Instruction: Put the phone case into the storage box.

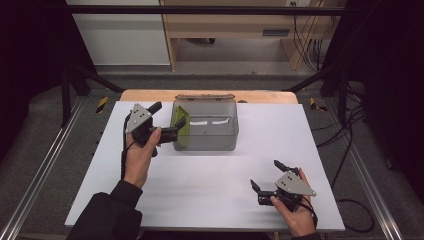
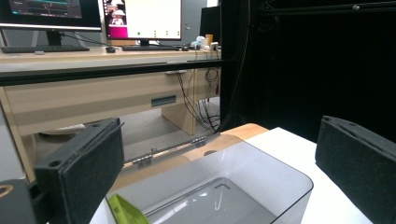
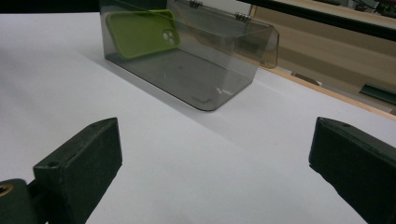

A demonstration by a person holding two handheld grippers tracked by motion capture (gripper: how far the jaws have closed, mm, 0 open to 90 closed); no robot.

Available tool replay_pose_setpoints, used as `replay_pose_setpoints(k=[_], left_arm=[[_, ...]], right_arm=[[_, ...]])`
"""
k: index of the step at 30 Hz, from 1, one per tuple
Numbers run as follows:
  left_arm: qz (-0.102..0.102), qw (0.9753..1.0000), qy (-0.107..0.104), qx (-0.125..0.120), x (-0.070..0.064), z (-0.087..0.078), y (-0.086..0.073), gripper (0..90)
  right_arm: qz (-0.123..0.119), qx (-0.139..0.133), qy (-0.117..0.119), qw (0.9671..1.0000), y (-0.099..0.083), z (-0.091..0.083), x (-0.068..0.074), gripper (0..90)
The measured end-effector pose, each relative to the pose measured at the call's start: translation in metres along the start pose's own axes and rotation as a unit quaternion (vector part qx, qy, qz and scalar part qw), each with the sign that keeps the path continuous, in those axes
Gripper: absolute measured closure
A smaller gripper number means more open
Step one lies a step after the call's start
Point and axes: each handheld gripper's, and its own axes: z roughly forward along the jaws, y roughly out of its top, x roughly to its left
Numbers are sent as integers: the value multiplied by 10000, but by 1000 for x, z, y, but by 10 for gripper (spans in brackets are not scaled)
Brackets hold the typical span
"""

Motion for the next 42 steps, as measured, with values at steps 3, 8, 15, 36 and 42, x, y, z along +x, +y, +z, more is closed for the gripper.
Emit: replay_pose_setpoints(k=[3,8,15,36,42], left_arm=[[-4,10000,13,-17,2,-3,1,11],[40,10000,24,-16,6,-8,2,11],[71,9999,72,-25,12,-16,4,7],[8,9996,193,-184,27,-36,12,6],[54,9997,158,-171,36,-43,17,2]], right_arm=[[4,-2,1,10000,0,0,0,29],[0,-4,1,10000,0,0,0,29],[2,1,6,10000,0,0,0,29],[6,8,29,10000,0,0,0,28],[222,-40,81,9997,-1,2,-2,27]])
